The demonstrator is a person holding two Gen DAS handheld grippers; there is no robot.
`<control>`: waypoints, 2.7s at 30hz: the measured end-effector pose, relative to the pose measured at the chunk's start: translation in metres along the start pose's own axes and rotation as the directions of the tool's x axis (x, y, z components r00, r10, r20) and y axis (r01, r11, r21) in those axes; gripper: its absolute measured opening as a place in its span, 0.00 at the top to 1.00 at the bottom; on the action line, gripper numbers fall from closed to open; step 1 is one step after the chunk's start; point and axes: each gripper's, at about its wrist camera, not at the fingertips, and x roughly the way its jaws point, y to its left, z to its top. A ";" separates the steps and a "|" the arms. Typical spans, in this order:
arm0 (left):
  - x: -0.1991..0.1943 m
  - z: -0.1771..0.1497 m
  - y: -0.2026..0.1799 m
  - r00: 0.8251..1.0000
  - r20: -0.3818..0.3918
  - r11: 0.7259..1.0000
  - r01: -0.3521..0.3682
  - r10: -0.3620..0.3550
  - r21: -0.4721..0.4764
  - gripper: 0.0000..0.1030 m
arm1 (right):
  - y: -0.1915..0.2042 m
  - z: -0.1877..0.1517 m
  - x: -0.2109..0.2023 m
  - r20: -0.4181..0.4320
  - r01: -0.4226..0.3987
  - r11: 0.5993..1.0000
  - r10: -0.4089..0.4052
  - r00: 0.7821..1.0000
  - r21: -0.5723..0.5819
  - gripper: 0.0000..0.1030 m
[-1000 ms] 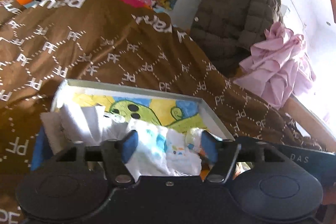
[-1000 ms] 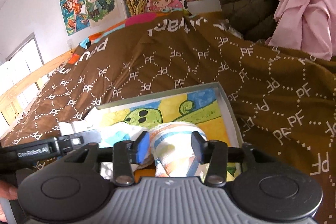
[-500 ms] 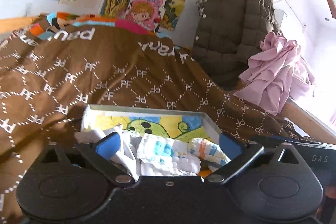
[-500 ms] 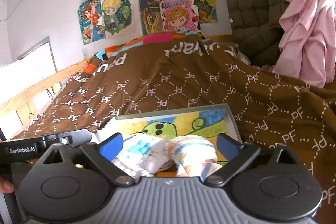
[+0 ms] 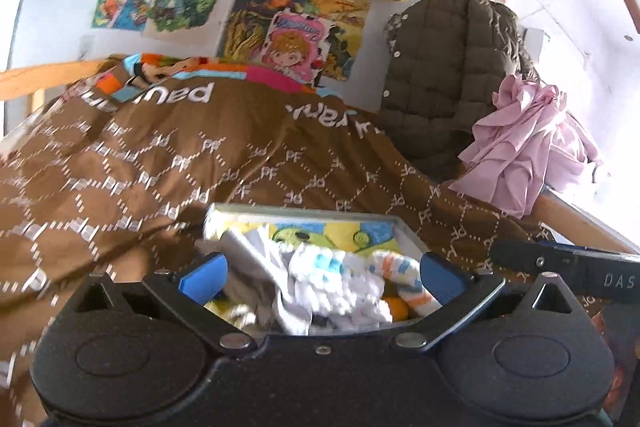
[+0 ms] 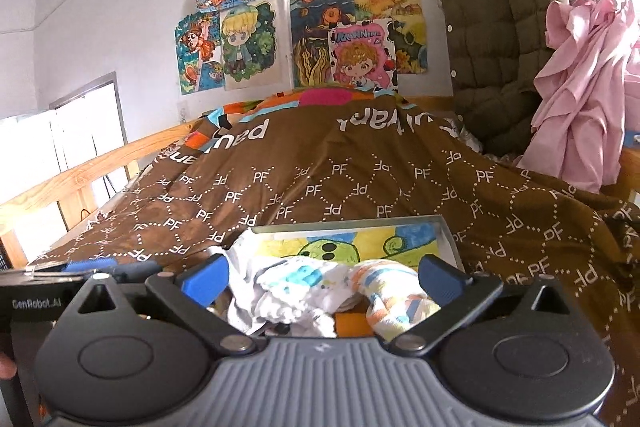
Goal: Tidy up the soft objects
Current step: 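Withdraw both open tools from the tray back over the remaining items, then grasp the navy striped sock with the left gripper while the right gripper grasps a white tissue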
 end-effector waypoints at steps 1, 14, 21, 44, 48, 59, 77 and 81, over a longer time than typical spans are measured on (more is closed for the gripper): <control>-0.006 -0.003 -0.001 1.000 -0.005 1.000 -0.009 0.009 -0.002 0.01 | 0.002 -0.002 -0.004 -0.001 0.000 1.000 0.000 1.000 -0.003 0.00; -0.064 -0.044 -0.009 0.995 -0.046 0.996 -0.089 0.089 0.003 0.01 | 0.016 -0.052 -0.065 -0.011 0.055 0.998 -0.056 0.998 -0.033 0.00; -0.081 -0.067 -0.013 0.990 -0.082 0.994 -0.112 0.113 0.016 0.01 | 0.021 -0.079 -0.088 -0.026 0.077 0.997 -0.077 0.997 -0.018 0.00; -0.083 -0.106 -0.014 0.958 -0.216 0.981 -0.171 0.187 0.091 0.01 | 0.021 -0.120 -0.083 -0.151 0.027 1.000 -0.027 0.988 -0.003 0.00; -0.082 -0.106 -0.013 0.955 -0.221 0.979 -0.180 0.199 0.099 0.01 | 0.020 -0.123 -0.081 -0.160 0.021 1.000 -0.021 0.987 -0.004 0.00; -0.083 -0.106 -0.011 0.948 -0.228 0.974 -0.205 0.221 0.094 0.01 | 0.025 -0.127 -0.078 -0.171 0.000 1.000 -0.003 0.985 -0.014 0.00; -0.082 -0.089 0.004 0.953 -0.182 0.969 -0.231 0.243 0.085 0.01 | 0.038 -0.128 -0.072 -0.175 -0.041 0.999 0.034 0.984 -0.035 0.00; -0.075 -0.081 0.009 0.956 -0.168 0.969 -0.231 0.242 0.084 0.01 | 0.042 -0.121 -0.065 -0.160 -0.045 0.997 0.034 0.986 -0.064 0.00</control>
